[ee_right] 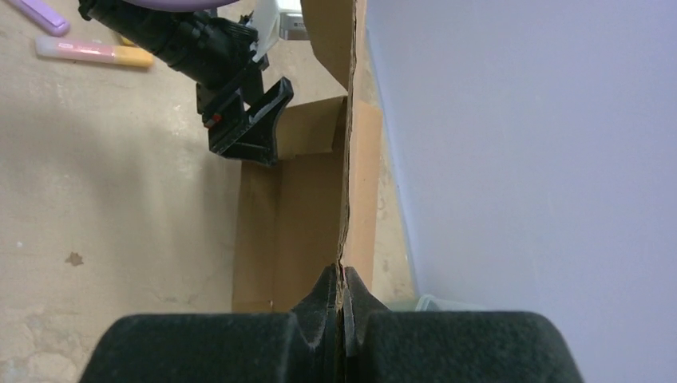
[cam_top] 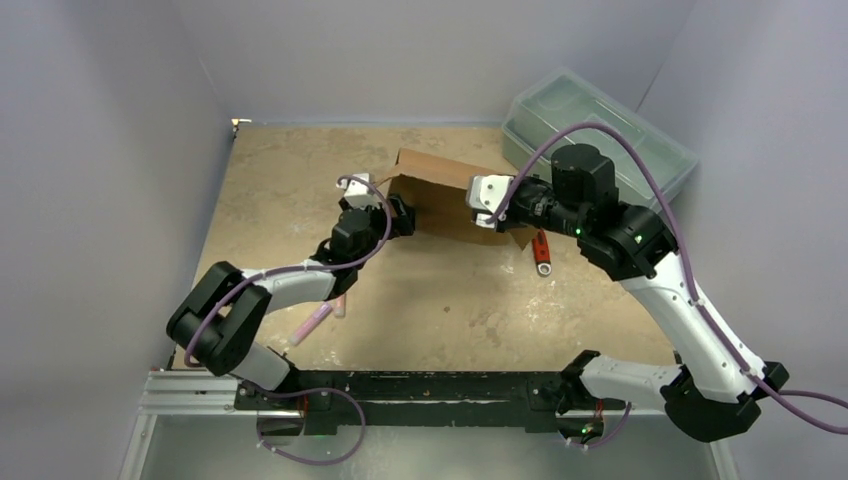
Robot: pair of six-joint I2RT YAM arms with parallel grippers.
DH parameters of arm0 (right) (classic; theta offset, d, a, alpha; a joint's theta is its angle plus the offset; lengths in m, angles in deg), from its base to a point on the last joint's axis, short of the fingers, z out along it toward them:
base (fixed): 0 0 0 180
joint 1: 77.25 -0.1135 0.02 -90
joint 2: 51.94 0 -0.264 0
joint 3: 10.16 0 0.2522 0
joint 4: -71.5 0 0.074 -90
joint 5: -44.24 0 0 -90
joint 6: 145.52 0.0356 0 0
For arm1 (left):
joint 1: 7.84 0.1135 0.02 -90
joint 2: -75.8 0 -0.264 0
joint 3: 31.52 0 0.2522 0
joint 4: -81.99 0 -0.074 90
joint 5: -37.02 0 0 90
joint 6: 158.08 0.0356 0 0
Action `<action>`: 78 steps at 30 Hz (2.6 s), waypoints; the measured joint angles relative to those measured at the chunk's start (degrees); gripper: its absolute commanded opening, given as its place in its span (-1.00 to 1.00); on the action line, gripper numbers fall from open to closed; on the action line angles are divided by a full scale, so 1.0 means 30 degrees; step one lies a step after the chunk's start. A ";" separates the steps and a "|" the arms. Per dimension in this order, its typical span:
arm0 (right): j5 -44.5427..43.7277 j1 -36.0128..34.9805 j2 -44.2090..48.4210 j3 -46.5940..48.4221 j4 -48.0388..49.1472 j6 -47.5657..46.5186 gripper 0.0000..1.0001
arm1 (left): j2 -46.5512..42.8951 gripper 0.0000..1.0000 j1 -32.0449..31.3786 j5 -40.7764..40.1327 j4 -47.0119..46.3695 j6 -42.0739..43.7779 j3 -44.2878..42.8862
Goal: Fold the paper box
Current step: Fold the paper box at the center of the board.
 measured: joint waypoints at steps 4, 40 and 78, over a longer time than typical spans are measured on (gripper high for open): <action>-0.1217 -0.0874 0.0044 -0.0546 0.0437 -0.0401 -1.00 | 0.1202 0.98 0.0328 0.0918 -0.1282 0.0299 -0.0284; -0.2171 -0.2732 -0.0095 -0.4568 0.3337 0.0561 -1.00 | -0.2725 0.91 0.2448 0.6404 -0.5107 0.0328 0.6040; -0.1392 -0.2732 -0.0058 -0.4568 0.2616 0.0692 -1.00 | -0.6710 0.99 0.5078 0.6987 -0.0430 0.0000 0.7868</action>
